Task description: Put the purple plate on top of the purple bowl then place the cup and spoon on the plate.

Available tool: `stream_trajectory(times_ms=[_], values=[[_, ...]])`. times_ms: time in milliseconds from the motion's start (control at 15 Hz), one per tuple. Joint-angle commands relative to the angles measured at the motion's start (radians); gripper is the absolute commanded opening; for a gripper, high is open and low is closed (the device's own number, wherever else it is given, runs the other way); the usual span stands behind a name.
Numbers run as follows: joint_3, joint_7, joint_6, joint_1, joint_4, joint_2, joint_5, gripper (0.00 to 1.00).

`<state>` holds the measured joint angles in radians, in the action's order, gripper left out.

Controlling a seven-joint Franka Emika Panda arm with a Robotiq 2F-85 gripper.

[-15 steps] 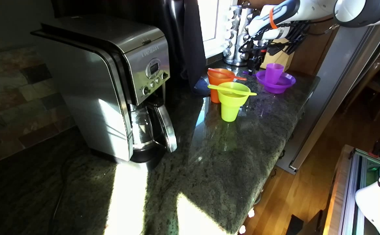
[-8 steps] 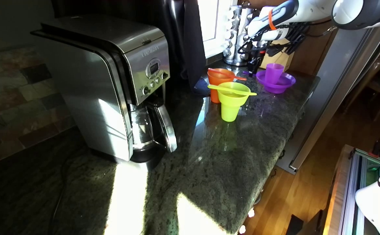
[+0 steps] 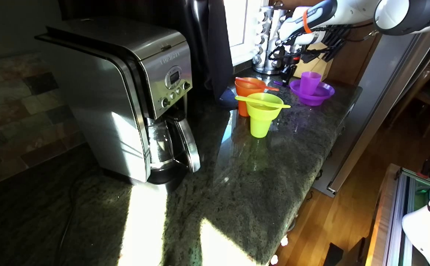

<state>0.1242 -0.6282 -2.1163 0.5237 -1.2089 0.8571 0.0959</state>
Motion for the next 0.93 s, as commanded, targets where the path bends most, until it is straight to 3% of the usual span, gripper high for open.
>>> stream_trajectory(times_ms=[0, 867], values=[[-0.003, -0.011, 0.032, 0.009, 0.020, -0.001, 0.004, 0.04], [0.001, -0.133, -0.020, 0.001, -0.124, -0.218, -0.011, 0.04]])
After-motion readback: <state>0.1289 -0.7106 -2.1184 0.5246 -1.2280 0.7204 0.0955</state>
